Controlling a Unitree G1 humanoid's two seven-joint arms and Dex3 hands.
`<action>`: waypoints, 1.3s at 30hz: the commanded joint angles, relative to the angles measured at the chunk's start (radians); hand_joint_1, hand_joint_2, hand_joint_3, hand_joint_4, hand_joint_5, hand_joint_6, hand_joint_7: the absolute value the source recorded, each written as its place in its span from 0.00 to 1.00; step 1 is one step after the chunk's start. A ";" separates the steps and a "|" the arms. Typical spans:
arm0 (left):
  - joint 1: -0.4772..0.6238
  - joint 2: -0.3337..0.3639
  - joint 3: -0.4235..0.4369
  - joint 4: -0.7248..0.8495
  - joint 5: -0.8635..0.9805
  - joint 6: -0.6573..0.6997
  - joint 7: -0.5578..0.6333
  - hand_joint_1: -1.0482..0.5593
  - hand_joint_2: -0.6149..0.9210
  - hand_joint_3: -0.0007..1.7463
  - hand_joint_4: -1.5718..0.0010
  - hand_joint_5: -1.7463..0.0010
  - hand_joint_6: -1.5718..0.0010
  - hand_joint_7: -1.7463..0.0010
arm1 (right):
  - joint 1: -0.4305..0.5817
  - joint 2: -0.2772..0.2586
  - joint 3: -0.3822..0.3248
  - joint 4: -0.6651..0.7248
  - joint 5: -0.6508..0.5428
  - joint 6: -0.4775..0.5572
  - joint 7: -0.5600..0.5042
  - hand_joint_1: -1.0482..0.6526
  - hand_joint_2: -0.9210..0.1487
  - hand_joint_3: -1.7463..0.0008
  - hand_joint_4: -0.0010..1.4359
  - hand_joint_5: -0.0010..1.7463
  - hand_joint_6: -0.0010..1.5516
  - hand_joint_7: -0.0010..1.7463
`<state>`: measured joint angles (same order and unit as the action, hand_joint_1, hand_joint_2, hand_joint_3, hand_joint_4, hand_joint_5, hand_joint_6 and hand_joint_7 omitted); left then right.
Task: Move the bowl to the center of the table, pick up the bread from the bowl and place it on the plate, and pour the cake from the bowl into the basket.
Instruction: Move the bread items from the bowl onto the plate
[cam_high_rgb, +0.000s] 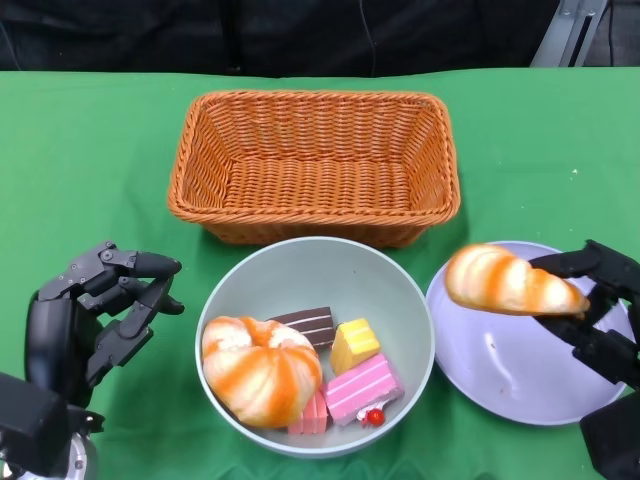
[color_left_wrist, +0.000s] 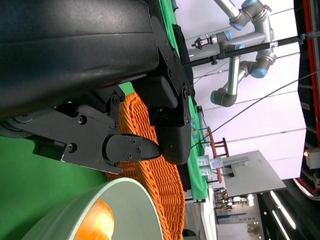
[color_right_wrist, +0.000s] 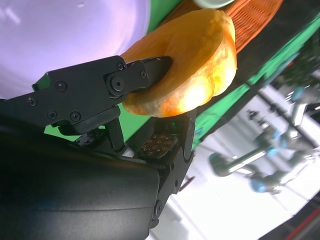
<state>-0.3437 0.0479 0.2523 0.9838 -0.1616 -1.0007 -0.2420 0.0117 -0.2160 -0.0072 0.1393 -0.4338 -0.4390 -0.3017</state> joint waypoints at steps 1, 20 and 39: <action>0.002 0.017 0.006 0.002 -0.014 0.009 -0.003 0.56 1.00 0.20 0.47 0.26 0.41 0.46 | -0.039 -0.020 -0.014 0.067 -0.045 0.004 -0.064 0.50 0.00 0.96 0.50 0.91 0.53 0.48; 0.007 0.020 -0.001 0.005 0.008 -0.007 0.016 0.56 1.00 0.20 0.47 0.25 0.41 0.45 | -0.334 -0.098 0.182 0.680 -0.297 -0.107 -0.509 0.54 0.02 1.00 0.57 0.69 0.63 0.29; 0.008 0.020 -0.008 0.004 0.008 -0.005 0.015 0.56 1.00 0.21 0.47 0.25 0.42 0.45 | -0.176 -0.163 0.311 0.338 -0.331 0.198 -0.163 0.36 0.04 1.00 0.39 0.11 0.43 0.01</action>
<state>-0.3411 0.0506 0.2416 0.9853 -0.1566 -0.9990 -0.2355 -0.2007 -0.3561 0.2962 0.5369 -0.7648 -0.2765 -0.5213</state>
